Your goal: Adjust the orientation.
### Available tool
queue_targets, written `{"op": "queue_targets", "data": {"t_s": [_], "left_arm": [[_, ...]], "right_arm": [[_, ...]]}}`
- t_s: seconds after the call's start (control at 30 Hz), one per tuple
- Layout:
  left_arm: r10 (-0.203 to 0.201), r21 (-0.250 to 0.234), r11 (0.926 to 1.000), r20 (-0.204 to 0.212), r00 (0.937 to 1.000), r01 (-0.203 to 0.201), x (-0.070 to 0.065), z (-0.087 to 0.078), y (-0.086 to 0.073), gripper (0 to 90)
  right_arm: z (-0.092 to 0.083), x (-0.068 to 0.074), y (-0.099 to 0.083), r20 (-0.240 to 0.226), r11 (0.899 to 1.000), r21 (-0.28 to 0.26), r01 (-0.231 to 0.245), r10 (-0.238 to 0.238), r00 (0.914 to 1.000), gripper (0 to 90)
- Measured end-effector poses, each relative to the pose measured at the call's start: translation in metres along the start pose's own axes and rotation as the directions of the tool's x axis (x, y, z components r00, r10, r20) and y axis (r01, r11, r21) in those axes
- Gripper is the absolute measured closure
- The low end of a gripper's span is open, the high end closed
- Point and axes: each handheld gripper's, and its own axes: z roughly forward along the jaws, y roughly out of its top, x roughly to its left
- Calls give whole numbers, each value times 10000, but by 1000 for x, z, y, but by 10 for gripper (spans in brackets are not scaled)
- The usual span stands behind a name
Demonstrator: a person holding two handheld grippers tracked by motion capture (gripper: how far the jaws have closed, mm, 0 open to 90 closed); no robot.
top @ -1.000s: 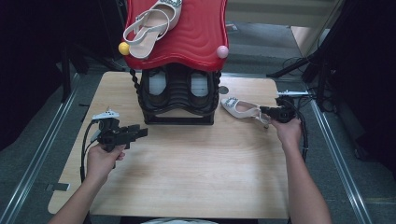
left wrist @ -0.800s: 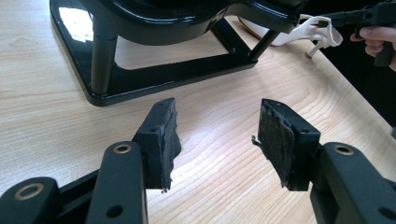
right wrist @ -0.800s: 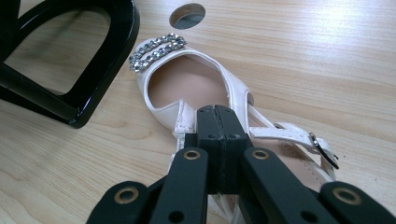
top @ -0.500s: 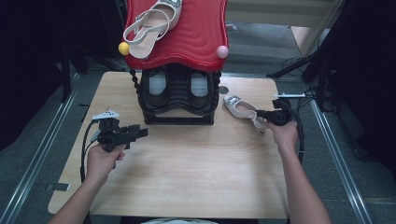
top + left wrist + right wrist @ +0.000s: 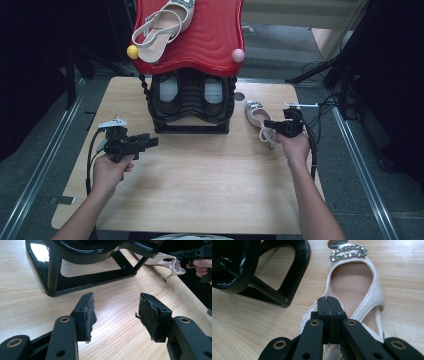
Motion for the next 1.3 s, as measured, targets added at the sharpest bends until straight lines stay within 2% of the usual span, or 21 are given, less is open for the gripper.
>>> {"op": "queue_targets", "data": {"t_s": [0.23, 0.53, 0.63, 0.73, 0.8, 0.93, 1.03, 1.3], "left_arm": [[8, 26, 10000, 13, 10000, -8, 1, 1, 0, 464], [-58, -6, 10000, 35, 10000, 58, 2, 0, 0, 462], [-49, -16, 10000, 23, 10000, 49, 3, -1, 0, 462], [-84, -16, 10000, 34, 10000, 84, 3, -1, 1, 461], [-61, -12, 10000, 7, 10000, 61, 3, -1, 0, 462], [-49, 10, 10000, -15, 10000, 49, 3, -3, -1, 461], [-78, 15, 10000, -35, 10000, 78, 3, -5, -3, 458], [-149, -71, 9999, -166, 9998, 148, 4, -11, -7, 456]], "right_arm": [[5, 6, -1, -194, 10000, -36, 27, -27, 9998, 900], [-1, 4, -1, 231, 9995, -121, 295, -292, 9993, 872], [-7, 3, 1, 288, 9988, -408, 285, -273, 9992, 849], [-12, 8, 4, 369, 9955, -796, 505, -477, 9982, 796], [-12, 11, 6, 314, 9948, -856, 557, -532, 9981, 784], [-6, 17, 8, 371, 9940, -843, 695, -666, 9971, 737], [3, 18, 8, 387, 9952, -769, 608, -579, 9976, 701], [25, 17, 4, 802, 9971, -342, 675, -646, 9947, 692]]}}
